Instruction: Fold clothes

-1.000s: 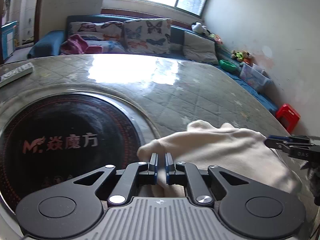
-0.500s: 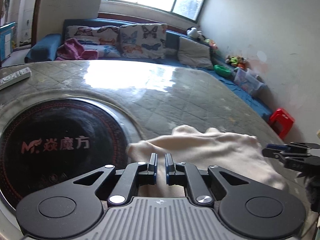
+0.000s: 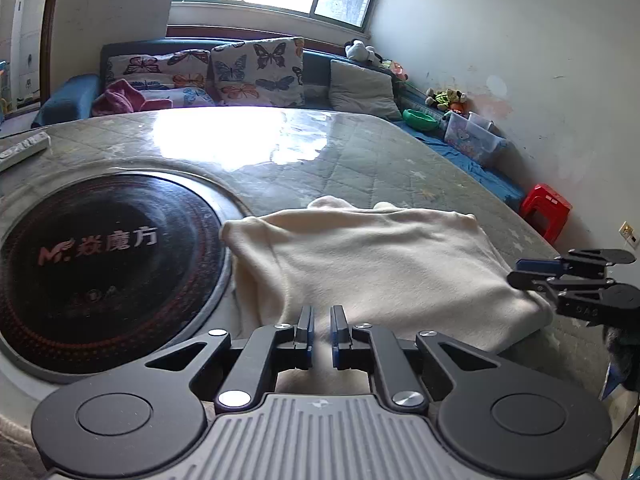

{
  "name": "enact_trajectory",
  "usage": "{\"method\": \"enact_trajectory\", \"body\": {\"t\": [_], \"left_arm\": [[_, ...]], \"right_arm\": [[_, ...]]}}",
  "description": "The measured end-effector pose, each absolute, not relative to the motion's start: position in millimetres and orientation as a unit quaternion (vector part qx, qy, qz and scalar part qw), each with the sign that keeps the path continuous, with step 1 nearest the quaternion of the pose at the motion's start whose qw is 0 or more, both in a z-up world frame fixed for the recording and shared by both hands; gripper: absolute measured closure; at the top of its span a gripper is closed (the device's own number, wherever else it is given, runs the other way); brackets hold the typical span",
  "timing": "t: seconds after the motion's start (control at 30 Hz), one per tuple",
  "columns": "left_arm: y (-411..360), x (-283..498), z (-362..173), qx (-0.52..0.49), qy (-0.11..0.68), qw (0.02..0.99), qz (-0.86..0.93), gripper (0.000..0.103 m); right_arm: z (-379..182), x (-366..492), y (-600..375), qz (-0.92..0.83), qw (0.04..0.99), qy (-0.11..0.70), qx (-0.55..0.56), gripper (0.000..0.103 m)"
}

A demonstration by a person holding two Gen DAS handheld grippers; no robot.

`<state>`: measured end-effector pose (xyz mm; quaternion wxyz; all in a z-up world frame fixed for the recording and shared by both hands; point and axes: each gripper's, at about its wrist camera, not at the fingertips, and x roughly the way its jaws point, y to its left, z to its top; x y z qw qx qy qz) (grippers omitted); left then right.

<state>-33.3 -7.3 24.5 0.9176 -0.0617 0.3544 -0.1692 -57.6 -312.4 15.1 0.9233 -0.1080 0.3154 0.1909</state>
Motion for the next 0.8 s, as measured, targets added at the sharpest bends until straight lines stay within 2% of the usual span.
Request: {"method": "enact_trajectory", "body": {"t": [0.3,0.53,0.8], "left_arm": [[-26,-36,36,-0.064,0.343,0.917,-0.193,0.093],[-66,-21,31,-0.069,0.348,0.907,-0.226,0.093],[-76,-21,20,-0.060,0.358,0.902,-0.232,0.090]], "right_arm": [[34,-67,-297,0.220,0.923,0.290,-0.122,0.077],[22,-60,-267,0.259,0.909,0.302,-0.126,0.077],[18,-72,-274,0.258,0.904,0.311,-0.142,0.077]]}}
